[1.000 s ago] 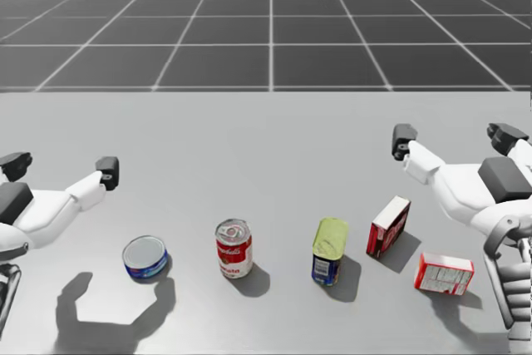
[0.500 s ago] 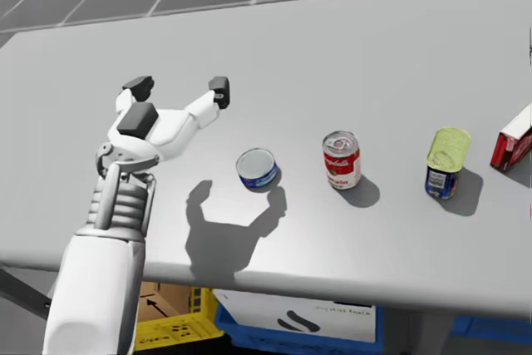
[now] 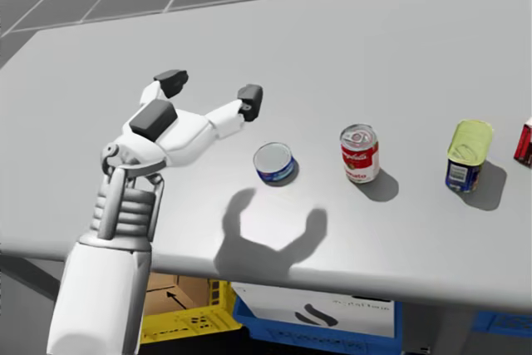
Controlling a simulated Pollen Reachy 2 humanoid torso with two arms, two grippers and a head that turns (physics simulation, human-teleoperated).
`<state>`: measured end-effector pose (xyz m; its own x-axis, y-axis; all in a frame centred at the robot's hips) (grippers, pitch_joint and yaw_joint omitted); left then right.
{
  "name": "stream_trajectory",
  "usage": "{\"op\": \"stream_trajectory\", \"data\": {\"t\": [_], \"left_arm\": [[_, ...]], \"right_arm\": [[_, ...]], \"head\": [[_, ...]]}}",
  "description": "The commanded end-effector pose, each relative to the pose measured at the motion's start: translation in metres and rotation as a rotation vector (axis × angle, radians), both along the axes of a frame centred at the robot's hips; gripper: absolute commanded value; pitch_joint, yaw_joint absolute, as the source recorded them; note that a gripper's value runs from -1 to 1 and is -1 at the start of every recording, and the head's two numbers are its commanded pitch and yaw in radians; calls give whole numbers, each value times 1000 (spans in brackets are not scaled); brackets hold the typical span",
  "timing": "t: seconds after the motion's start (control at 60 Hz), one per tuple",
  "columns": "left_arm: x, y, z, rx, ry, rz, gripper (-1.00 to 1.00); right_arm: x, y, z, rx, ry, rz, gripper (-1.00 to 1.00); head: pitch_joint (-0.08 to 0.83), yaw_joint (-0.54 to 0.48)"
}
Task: Lift the tuna fish can off the table.
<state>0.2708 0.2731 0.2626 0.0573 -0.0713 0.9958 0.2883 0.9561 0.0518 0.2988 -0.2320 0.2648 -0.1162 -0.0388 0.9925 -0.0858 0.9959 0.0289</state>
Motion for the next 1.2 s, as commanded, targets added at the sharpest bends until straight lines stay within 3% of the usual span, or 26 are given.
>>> {"op": "stream_trajectory", "data": {"t": [0.017,0.1,0.25,0.483,0.633,0.933,1.167,1.2], "left_arm": [[-28,-1,0,78,73,-157,-1000],[-35,2,-10,96,115,-180,-1000],[-33,3,-39,80,219,-216,-1000],[-5,2,-70,105,305,-203,-1000],[14,-4,-83,93,374,-200,-1000],[37,-23,-102,103,444,-185,-1000],[39,-32,-112,148,435,-175,-1000],[37,-32,-112,153,430,-170,448]], "right_arm": [[0,0,-1,3,0,-1,-1000],[0,-1,0,7,-3,-3,-1000],[1,-1,0,9,-2,1,-1000],[2,-2,1,0,-10,-1,-1000],[2,-2,1,-3,-15,-3,-1000],[1,-3,1,-4,-17,-7,-1000],[1,-3,2,-2,-23,-8,-1000],[0,-3,2,-2,-23,-8,-1000]], "head": [[698,332],[696,332],[696,339],[693,345],[692,343],[697,343],[696,337],[694,336]]}}
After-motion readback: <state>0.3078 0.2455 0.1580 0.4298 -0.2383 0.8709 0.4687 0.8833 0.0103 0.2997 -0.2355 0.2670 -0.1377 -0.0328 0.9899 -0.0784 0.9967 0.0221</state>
